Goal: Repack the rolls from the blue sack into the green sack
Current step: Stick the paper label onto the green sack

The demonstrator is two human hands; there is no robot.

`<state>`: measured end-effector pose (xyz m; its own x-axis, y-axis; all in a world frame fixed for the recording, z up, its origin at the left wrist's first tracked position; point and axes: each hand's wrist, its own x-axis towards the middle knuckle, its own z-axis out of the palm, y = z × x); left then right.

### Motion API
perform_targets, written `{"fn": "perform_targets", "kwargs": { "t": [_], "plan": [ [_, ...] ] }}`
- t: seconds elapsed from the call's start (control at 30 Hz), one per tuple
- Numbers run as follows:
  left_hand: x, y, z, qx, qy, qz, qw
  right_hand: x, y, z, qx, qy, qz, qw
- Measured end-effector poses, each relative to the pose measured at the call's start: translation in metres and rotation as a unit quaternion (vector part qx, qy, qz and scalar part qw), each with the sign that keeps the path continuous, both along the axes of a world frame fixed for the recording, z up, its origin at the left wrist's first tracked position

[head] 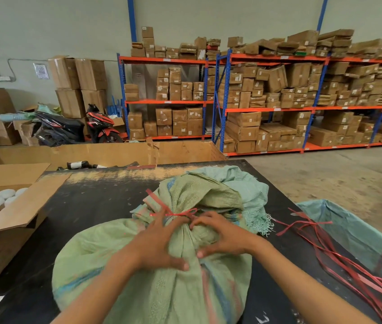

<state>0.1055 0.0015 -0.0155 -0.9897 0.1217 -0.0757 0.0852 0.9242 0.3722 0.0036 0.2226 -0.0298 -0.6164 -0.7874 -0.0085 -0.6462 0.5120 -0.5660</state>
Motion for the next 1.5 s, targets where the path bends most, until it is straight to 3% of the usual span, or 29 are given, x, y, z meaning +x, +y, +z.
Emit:
{"fn": "perform_targets", "kwargs": {
  "t": [0.07,0.13,0.27,0.4,0.47,0.57,0.73,0.93,1.17,1.37,1.5],
  "plan": [
    [-0.015,0.011,-0.015,-0.081,0.071,0.052,0.993,-0.008,0.005,-0.014,-0.013,0.122,-0.108,0.987],
    [-0.036,0.018,-0.025,-0.103,0.123,0.101,0.982,-0.011,0.010,-0.025,-0.040,0.206,-0.187,0.960],
    [-0.070,0.034,-0.043,-0.083,0.075,0.144,0.983,-0.005,0.039,-0.046,-0.060,0.112,-0.113,0.985],
    [-0.090,0.041,-0.056,-0.044,0.043,0.168,0.984,0.009,0.094,-0.064,-0.080,0.129,-0.137,0.979],
    [-0.094,0.043,-0.062,-0.044,0.042,0.171,0.983,0.019,0.132,-0.069,-0.028,0.056,-0.151,0.987],
    [-0.097,0.046,-0.066,-0.039,0.043,0.176,0.983,0.037,0.184,-0.077,0.126,-0.047,-0.147,0.980],
    [-0.093,0.047,-0.071,-0.012,0.064,0.192,0.979,0.066,0.235,-0.092,0.225,-0.100,-0.146,0.958],
    [-0.081,0.068,-0.069,0.002,0.071,0.202,0.977,0.091,0.258,-0.111,0.333,-0.024,-0.123,0.935],
    [-0.074,0.084,-0.069,-0.011,0.070,0.201,0.977,0.103,0.274,-0.119,0.323,0.004,-0.128,0.938],
    [-0.073,0.086,-0.073,-0.006,0.069,0.204,0.977,0.115,0.285,-0.111,0.282,-0.049,-0.104,0.952],
    [-0.072,0.091,-0.072,-0.007,0.068,0.209,0.975,0.142,0.292,-0.110,0.346,-0.029,-0.043,0.937]
  ]
}}
